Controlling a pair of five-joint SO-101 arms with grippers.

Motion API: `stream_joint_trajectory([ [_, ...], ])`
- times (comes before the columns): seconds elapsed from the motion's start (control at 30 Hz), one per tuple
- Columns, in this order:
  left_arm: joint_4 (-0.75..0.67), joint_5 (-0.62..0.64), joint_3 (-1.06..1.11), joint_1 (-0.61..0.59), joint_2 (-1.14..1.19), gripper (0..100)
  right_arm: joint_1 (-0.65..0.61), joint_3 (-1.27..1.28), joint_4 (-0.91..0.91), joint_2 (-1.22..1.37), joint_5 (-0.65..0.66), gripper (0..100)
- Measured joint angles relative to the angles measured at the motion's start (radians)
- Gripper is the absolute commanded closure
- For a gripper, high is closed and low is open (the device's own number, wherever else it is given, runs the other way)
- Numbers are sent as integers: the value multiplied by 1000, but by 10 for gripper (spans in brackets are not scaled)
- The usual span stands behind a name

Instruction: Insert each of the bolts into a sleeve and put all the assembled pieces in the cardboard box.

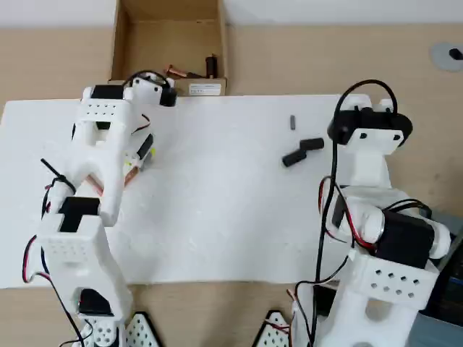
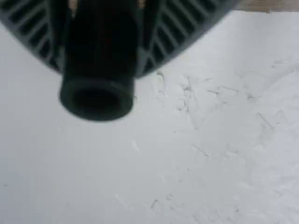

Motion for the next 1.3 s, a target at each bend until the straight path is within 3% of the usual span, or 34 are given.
stream_joint_trajectory([
  [0.43,-29,-35,-11,0,86,909,0,0,-6,0,0,988],
  [0.57,-29,-35,-21,3,106,1000,0,0,-6,0,0,988],
  [0.93,-20,-32,-25,14,106,995,0,0,-9,0,0,988],
  [1.03,-6,28,-52,15,83,995,0,-5,-9,0,0,988],
  [1.3,132,342,-147,20,-74,995,0,-129,3,0,21,988],
])
